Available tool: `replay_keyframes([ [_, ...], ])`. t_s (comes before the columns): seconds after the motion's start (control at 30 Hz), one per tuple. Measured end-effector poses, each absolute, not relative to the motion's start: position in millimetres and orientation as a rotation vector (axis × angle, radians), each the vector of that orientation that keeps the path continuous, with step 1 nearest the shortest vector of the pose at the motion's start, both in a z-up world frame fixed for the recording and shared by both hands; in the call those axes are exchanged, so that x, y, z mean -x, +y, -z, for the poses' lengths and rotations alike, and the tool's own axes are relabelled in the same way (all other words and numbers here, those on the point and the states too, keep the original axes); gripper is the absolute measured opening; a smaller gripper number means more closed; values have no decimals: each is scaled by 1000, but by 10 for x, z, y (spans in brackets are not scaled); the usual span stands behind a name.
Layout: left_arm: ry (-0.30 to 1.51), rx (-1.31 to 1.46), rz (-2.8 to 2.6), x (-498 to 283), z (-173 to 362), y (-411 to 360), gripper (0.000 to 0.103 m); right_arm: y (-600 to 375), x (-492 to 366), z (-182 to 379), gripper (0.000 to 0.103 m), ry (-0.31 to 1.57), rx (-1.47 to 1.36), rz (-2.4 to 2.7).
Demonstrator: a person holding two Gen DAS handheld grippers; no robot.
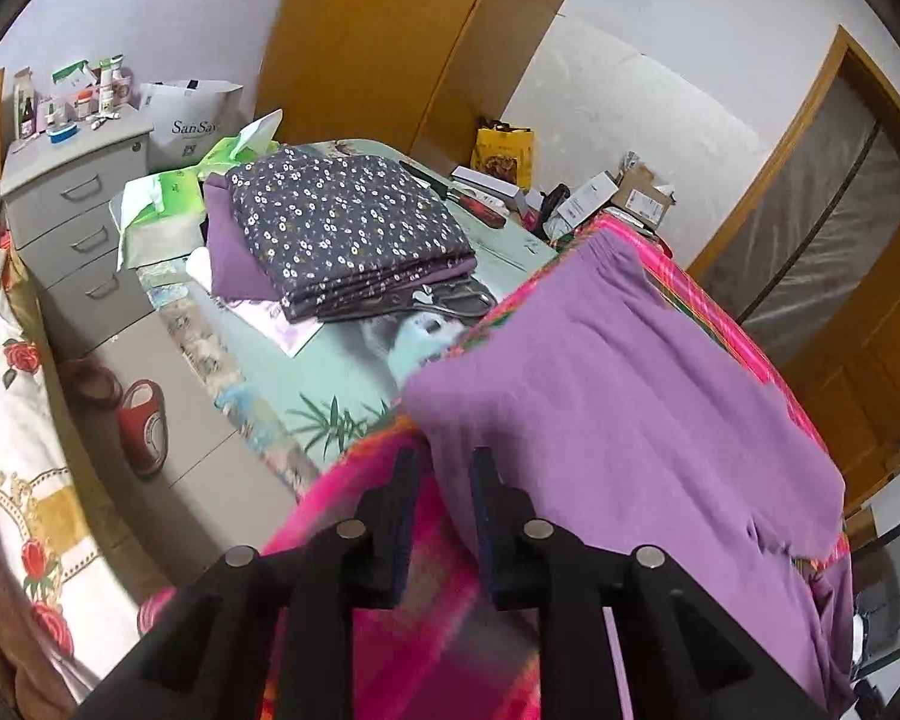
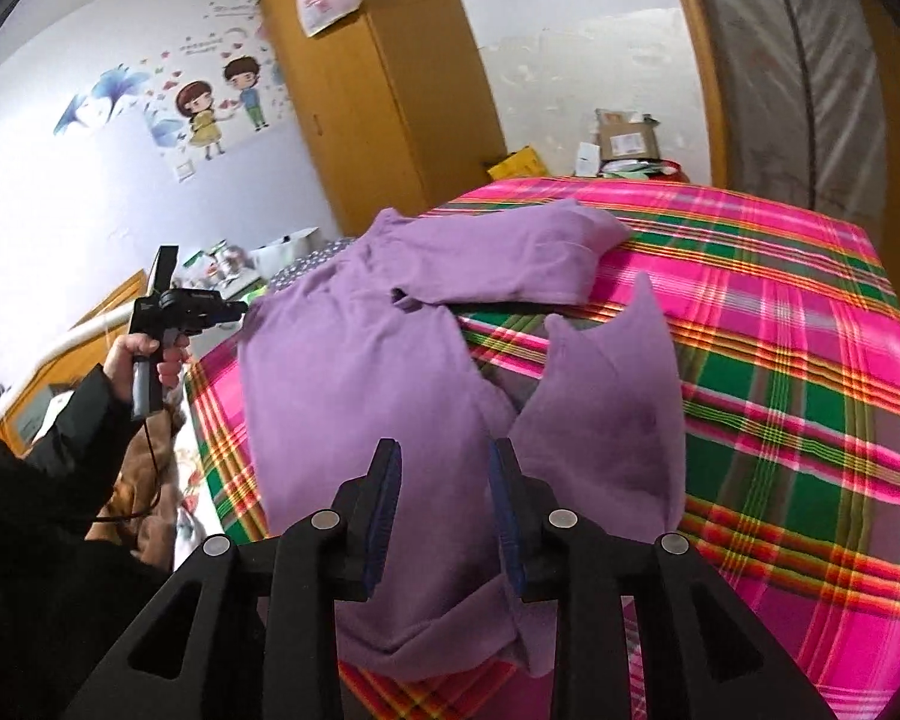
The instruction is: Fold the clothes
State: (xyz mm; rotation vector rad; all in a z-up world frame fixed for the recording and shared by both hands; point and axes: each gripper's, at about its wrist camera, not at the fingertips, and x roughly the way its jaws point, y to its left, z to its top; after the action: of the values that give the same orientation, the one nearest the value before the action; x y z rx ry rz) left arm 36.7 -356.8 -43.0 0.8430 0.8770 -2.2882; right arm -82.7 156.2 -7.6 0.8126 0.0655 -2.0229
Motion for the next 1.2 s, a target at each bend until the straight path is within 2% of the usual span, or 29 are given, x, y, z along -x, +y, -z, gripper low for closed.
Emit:
replay_keyframes([
  [0.17, 967, -866, 2284, -240, 550, -3750, 22, 1603, 941, 88, 31, 9, -829, 2084],
  [0.27, 955, -858, 2291, -209, 583, -3763, 22, 1607, 1027, 97, 31, -23, -841, 2107],
  [0.3, 944, -845, 2298, -209, 578, -3752, 15, 1608, 1050, 101, 31, -31, -846, 2116],
  [0.37, 924, -825, 2298, -232, 565, -3758, 10, 1614, 1098, 100, 31, -54, -853, 2148],
  [0.47, 909, -789, 2284, -343, 530, -3752, 8, 1651, 1163, 92, 31, -82, -867, 2204],
  [0.77, 970, -766, 2244, -754, 668, -3799, 9, 1684, 1334, 121, 31, -28, -922, 2312],
  [0.97, 864, -816, 2270, -699, 539, -3705, 12, 1600, 1698, 147, 31, 76, -966, 2341],
  [1.17, 802, -753, 2250, -901, 339, -3596, 13, 1478, 2050, 356, 31, 115, -1088, 2277],
  [1.2, 805, -746, 2259, -918, 311, -3563, 13, 1472, 2060, 367, 24, 102, -1087, 2270],
])
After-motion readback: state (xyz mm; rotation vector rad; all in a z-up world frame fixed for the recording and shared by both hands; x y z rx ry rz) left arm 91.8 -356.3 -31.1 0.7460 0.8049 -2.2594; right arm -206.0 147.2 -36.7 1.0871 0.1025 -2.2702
